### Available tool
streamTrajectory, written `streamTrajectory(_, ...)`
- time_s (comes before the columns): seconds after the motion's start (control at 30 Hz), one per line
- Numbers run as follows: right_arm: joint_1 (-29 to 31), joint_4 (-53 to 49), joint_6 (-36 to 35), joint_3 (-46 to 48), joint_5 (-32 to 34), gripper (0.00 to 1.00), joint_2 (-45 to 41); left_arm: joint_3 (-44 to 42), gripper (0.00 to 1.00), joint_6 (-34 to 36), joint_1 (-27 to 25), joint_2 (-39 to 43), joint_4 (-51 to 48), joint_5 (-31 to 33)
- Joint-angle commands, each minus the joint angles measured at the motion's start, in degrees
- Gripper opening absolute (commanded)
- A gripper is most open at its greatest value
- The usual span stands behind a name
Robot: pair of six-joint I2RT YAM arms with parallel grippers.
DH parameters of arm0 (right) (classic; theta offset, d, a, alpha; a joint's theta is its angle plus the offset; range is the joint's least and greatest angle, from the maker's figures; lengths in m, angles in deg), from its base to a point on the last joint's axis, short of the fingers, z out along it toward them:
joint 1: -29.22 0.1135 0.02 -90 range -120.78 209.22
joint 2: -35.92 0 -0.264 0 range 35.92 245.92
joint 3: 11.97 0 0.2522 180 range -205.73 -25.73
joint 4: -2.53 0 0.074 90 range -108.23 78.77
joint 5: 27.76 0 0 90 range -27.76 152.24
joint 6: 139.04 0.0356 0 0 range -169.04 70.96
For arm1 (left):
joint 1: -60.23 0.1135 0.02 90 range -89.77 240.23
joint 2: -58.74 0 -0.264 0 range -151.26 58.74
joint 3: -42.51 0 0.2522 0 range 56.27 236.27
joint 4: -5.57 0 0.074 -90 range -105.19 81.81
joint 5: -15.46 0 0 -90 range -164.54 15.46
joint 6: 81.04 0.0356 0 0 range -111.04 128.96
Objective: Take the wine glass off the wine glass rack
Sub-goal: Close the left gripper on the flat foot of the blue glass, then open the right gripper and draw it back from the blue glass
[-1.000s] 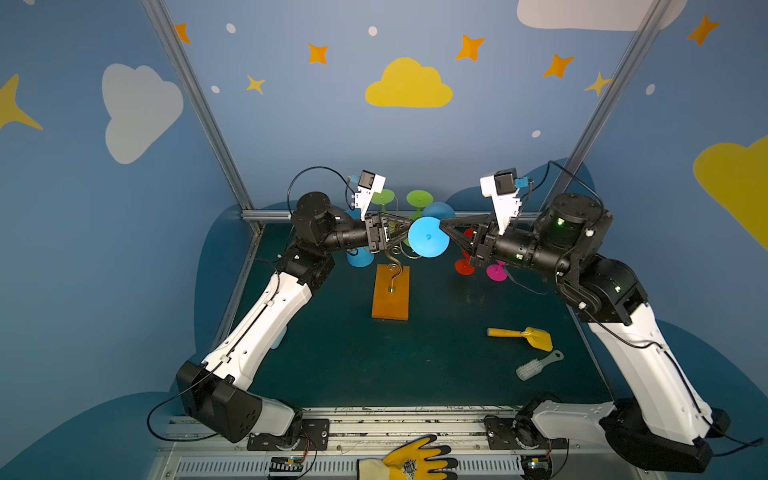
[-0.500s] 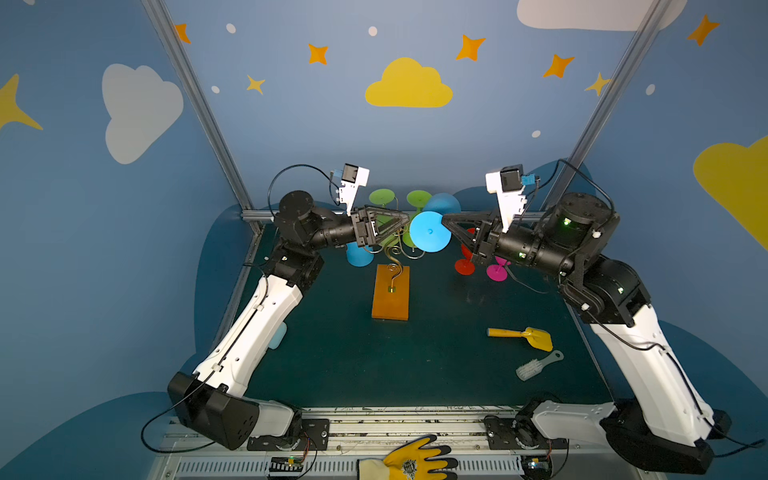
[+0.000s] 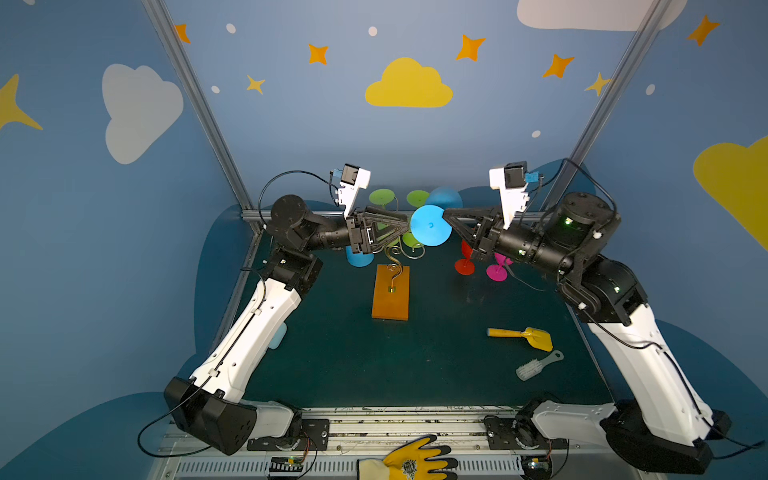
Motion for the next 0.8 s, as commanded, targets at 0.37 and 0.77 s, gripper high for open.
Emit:
streamTrajectory(0.37,-0.32,2.8,0.49,-1.64,-1.84,0.0,2.56,2.3,0.03,0.02,-0.98,-2.93,0.4,-0.65)
streamTrajectory(0.77,-3.93,10.54,-12.06,15.05,10.53,0.8,-11.28,2.68,0.03,-14.34,-0.1,-2.99,12.29,-1.31)
